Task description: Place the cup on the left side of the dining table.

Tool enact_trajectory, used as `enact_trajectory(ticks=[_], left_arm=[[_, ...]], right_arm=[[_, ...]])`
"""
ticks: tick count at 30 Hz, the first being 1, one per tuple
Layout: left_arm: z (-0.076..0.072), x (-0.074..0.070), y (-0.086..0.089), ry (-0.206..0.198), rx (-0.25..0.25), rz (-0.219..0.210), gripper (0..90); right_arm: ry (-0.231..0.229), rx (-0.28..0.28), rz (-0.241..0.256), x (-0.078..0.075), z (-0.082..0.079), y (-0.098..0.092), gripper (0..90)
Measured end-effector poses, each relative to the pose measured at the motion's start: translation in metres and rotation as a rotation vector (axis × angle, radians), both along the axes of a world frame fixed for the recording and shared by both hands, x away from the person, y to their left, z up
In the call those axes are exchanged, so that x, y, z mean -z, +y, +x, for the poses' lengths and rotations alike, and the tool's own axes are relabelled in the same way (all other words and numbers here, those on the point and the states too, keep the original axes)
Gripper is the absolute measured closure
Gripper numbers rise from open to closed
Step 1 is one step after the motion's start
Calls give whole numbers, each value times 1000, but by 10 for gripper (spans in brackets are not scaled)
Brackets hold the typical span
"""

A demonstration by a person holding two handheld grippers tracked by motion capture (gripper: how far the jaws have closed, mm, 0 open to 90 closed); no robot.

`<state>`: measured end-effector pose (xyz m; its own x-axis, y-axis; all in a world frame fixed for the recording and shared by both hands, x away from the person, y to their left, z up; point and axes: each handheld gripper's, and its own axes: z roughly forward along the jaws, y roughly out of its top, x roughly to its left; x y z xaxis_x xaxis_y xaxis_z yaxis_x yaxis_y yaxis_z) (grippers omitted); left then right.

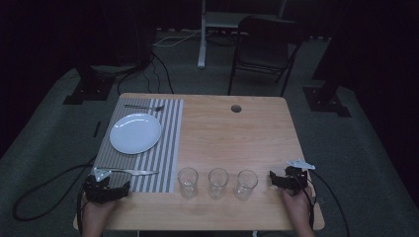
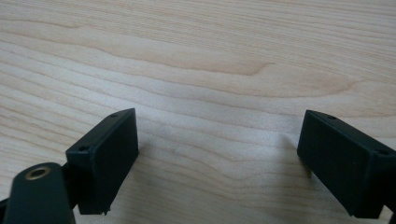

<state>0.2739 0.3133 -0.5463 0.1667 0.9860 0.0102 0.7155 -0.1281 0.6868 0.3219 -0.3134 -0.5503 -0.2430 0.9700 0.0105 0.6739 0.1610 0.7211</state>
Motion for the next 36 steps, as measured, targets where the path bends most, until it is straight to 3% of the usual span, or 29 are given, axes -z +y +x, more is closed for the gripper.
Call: enact_trajectory(ticks=[17, 22, 28, 36], left_arm=[[-1, 0, 2, 4, 22, 0, 2], [-2, 0, 5, 3, 60, 1, 2], [-2, -1, 5, 6, 68, 2, 4], [-6, -3, -4, 9, 99, 32, 4]], right_arm=[[1, 1, 1, 0, 0, 0, 121], [1, 1, 1, 0, 0, 0, 121], [1, 1, 1, 0, 0, 0, 121], [0, 0, 0, 0, 0, 0, 121]])
